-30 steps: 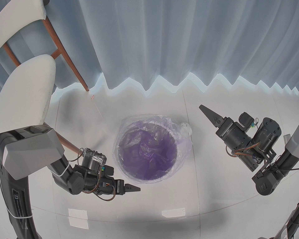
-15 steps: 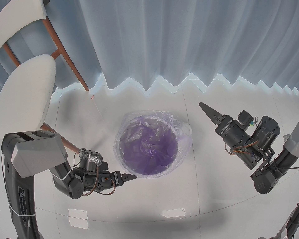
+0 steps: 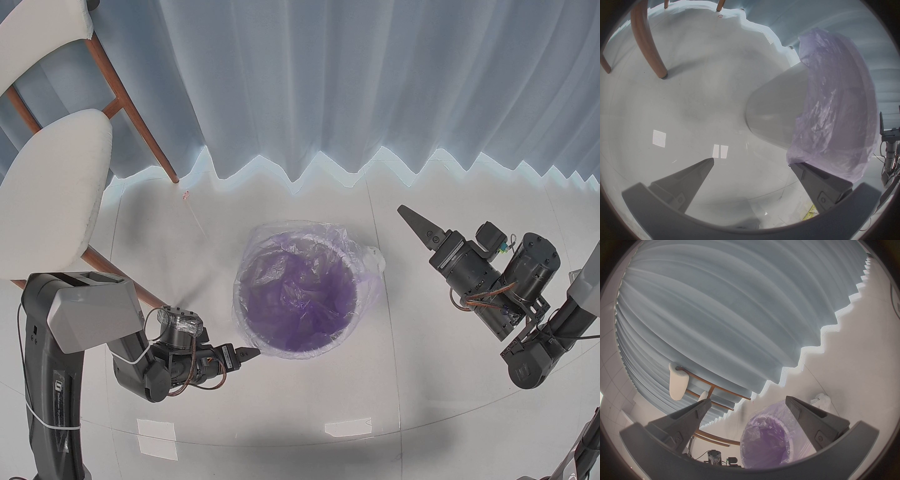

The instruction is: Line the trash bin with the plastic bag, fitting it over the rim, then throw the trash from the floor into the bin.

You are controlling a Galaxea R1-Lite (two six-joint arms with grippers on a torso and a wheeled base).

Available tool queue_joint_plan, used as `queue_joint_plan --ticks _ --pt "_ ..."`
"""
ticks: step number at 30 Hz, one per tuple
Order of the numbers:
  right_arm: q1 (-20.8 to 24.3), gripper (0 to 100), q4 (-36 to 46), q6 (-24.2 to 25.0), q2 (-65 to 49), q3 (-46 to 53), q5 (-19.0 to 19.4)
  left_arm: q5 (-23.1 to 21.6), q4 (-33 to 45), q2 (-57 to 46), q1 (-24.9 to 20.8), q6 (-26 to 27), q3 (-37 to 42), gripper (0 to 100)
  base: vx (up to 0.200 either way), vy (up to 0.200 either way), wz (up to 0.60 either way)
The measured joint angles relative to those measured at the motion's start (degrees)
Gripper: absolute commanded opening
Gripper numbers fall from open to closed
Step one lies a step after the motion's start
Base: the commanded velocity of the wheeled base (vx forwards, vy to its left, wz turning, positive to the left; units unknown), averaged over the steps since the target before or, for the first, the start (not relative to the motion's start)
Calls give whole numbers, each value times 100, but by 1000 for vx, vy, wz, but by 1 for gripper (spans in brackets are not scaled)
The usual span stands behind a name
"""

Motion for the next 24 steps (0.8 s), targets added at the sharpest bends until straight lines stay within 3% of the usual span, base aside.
queue_joint_plan --ticks 8,18,24 --pt "5 100 2 -17 0 59 -1 123 -312 41 -72 278 334 100 0 0 0" --pt "-24 100 0 5 -63 172 -4 160 -2904 -317 -160 1172 1554 100 0 0 0" --pt "-28 100 2 200 -78 72 11 167 -3206 -1056 -187 1267 1869 100 0 0 0"
